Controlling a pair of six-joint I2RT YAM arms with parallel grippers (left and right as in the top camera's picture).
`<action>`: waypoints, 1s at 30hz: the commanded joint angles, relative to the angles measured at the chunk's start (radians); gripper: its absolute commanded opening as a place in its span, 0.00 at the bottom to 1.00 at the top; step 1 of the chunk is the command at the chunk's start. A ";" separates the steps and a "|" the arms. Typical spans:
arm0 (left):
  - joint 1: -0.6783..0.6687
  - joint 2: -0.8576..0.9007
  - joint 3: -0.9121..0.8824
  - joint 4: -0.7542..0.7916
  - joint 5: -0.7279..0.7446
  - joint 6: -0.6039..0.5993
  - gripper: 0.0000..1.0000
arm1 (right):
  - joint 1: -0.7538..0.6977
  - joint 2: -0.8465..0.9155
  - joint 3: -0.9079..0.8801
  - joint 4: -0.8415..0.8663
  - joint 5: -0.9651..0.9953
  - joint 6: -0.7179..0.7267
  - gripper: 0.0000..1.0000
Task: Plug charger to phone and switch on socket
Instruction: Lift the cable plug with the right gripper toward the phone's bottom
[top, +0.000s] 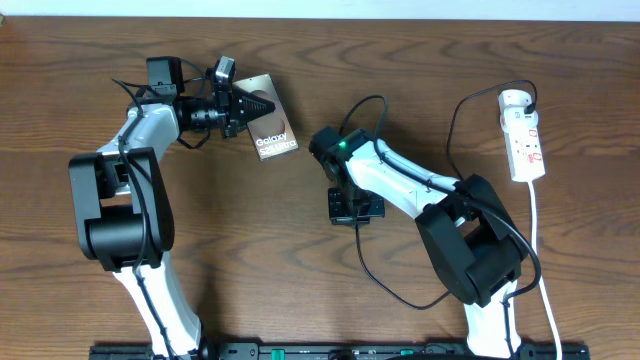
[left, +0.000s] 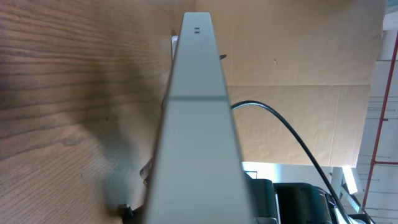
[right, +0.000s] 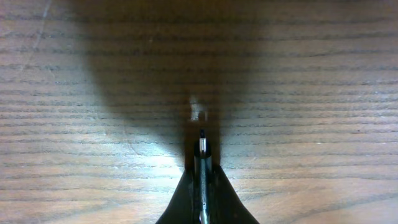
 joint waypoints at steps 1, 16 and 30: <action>-0.001 -0.011 0.003 0.004 0.041 -0.010 0.07 | -0.003 -0.009 -0.003 0.004 -0.008 -0.002 0.01; 0.070 -0.011 0.004 0.004 0.059 -0.037 0.07 | -0.219 -0.081 0.264 -0.031 -0.595 -0.467 0.01; 0.086 -0.012 0.007 0.074 0.059 -0.160 0.07 | -0.313 -0.080 0.329 0.021 -1.318 -0.890 0.01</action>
